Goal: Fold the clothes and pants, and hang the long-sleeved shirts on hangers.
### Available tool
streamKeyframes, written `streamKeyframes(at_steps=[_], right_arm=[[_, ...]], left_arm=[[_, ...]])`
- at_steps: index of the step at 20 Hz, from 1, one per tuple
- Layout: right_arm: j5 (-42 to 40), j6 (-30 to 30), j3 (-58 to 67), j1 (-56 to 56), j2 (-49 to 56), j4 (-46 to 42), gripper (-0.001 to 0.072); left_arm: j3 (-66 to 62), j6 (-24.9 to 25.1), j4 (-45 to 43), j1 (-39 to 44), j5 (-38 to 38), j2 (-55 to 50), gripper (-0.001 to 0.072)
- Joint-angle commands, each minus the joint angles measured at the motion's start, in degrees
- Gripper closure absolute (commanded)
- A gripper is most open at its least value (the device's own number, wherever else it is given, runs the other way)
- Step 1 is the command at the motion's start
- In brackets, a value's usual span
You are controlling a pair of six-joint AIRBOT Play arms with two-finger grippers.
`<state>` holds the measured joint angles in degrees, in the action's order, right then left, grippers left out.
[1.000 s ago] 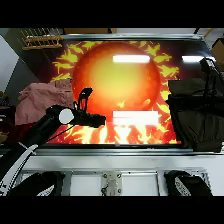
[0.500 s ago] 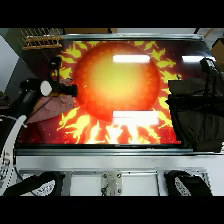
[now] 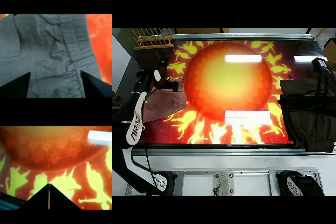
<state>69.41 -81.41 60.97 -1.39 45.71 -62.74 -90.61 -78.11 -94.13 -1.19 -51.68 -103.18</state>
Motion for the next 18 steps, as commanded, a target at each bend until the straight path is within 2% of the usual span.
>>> streamKeyframes(at_steps=[1,6,7,8,9,10,13,15,18], right_arm=[[0.0,0.0,0.0,0.0,0.0,0.0,0.0688],[0.0,0.0,0.0,0.0,0.0,0.0,0.0688],[0.0,0.0,0.0,0.0,0.0,0.0,0.0688],[0.0,0.0,0.0,0.1,0.0,0.0,0.0688],[0.0,0.0,0.0,0.1,0.0,0.0,0.0688],[0.0,0.0,0.0,0.0,0.0,0.0,0.0688],[0.0,0.0,0.0,0.0,0.0,0.0,0.0688],[0.0,0.0,0.0,0.0,0.0,0.0,0.0688],[0.0,0.2,0.0,0.0,0.0,0.0,0.0688]], left_arm=[[-2.9,10.3,-0.1,1.3,-0.6,-5.5,0.0032],[-2.9,9.8,-0.4,0.9,-4.7,-7.9,0.0034],[-3.0,8.5,-0.4,1.0,-4.5,-7.8,0.0129],[-3.0,6.5,-0.4,1.0,-4.7,-7.6,0.0423],[-3.0,4.8,-0.4,1.0,-4.9,-7.5,0.0622],[-3.0,3.6,-0.3,1.0,-5.4,-7.1,0.0699],[-3.0,2.6,-0.2,3.9,-6.2,-2.3,0.0700],[-3.0,2.7,1.0,8.9,-6.4,3.0,0.0700],[-3.0,2.7,9.1,18.7,-6.3,8.9,0.0700]])
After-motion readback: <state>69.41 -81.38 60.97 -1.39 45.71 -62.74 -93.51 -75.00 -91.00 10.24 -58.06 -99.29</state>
